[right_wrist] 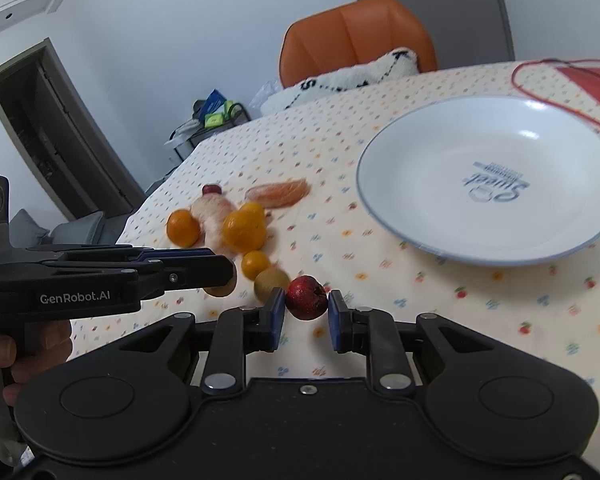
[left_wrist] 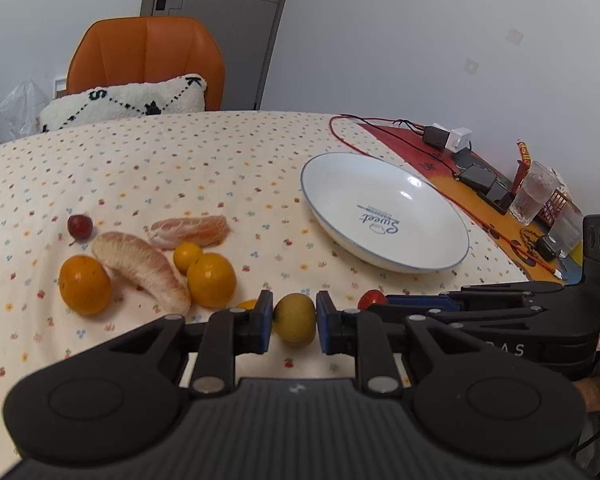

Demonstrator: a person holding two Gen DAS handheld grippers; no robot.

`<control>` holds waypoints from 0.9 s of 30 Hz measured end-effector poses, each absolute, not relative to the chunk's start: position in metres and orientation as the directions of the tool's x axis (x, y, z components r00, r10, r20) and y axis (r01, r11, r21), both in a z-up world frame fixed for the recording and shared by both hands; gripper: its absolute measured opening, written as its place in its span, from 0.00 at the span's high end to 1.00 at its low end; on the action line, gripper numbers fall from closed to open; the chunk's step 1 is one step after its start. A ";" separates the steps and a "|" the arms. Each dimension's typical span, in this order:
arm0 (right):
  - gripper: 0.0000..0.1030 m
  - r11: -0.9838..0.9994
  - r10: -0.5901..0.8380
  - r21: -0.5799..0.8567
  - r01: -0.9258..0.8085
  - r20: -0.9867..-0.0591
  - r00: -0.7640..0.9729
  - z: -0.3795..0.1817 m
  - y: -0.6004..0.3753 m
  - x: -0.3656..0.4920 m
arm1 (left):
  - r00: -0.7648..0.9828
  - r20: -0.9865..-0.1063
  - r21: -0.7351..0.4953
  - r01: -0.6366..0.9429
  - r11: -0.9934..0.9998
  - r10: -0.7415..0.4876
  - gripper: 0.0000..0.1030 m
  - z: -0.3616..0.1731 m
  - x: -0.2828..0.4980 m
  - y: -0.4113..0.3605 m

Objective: Organize fruits
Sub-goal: 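Carry both fruits over the white bowl and open both tools to drop them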

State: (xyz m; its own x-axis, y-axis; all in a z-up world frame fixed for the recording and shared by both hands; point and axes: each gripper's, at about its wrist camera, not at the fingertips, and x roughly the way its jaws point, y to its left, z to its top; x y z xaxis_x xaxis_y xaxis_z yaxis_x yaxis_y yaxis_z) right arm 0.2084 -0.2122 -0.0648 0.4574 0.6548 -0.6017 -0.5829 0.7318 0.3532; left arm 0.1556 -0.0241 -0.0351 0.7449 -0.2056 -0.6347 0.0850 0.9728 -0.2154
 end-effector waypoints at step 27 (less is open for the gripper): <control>0.79 0.834 0.552 0.352 -0.425 -0.522 0.650 -0.047 -0.290 0.235 | 0.725 -0.625 -0.196 0.213 0.957 -0.290 0.80 -0.025 0.224 -0.083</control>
